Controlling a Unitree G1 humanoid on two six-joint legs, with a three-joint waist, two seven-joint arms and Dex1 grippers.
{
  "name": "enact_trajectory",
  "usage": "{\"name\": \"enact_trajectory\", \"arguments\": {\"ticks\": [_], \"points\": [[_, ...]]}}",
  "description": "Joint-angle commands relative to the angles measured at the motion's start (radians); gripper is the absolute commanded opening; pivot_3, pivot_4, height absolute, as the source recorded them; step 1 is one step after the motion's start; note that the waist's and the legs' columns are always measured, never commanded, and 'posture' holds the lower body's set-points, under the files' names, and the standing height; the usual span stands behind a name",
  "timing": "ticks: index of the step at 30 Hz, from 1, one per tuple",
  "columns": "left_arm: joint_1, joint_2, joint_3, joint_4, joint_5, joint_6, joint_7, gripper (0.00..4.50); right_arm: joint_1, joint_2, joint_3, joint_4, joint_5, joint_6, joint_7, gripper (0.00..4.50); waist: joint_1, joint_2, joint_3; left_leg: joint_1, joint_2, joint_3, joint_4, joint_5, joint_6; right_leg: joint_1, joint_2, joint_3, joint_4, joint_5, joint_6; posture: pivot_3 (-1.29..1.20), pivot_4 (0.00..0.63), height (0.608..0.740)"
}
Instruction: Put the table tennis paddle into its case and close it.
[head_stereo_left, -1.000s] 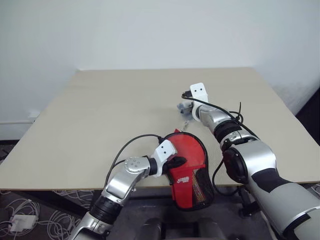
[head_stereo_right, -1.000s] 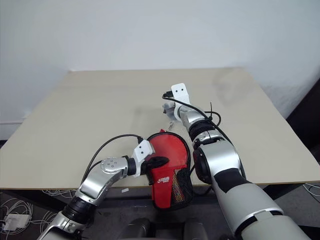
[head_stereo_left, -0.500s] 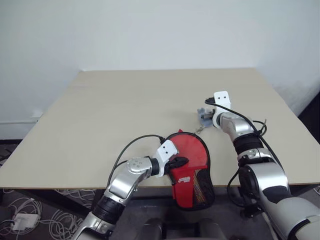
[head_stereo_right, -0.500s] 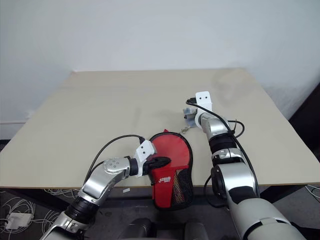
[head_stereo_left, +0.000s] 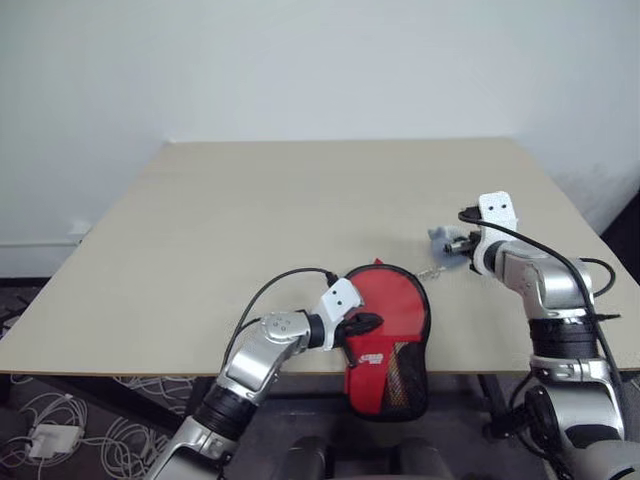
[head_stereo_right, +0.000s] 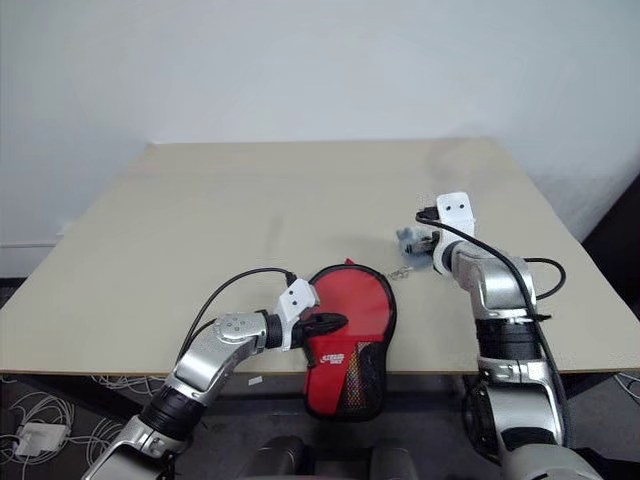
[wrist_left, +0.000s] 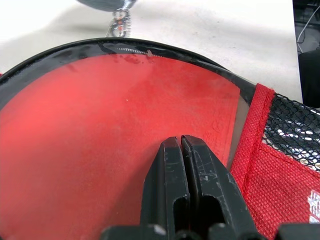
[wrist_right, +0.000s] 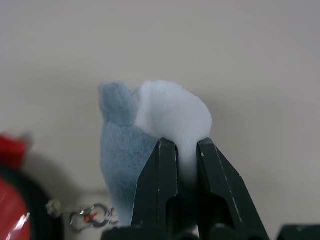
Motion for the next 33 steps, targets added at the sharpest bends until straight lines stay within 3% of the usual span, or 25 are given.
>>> {"name": "enact_trajectory", "arguments": {"ticks": [1,13,33], "points": [[0.007,0.009,-0.023,0.061,0.036,0.016,-0.002,0.0,0.0,-0.061,-0.013,-0.104,0.026,0.032,0.042,0.0,0.001,0.0,0.0,0.0,0.0,0.0,0.0,0.0,0.0,0.0,0.0,0.0,0.0,-0.001,0.001,0.0,0.0,0.734],[-0.018,-0.006,-0.026,0.102,0.037,-0.004,-0.004,0.0,0.122,-0.227,-0.002,-0.282,0.15,0.003,0.25,0.0,0.018,-0.001,0.0,0.0,0.0,0.0,0.004,-0.002,0.003,0.003,-0.001,-0.001,-0.002,-0.003,0.004,0.0,0.0,0.734],[-0.034,-0.008,-0.022,0.125,0.039,-0.01,-0.007,0.0,0.379,-0.441,-0.071,-0.278,0.246,-0.296,0.538,0.0,0.032,-0.004,0.001,-0.001,0.0,0.001,0.005,-0.003,0.003,0.004,-0.002,-0.001,-0.004,-0.003,0.005,0.0,0.0,0.734]]}}
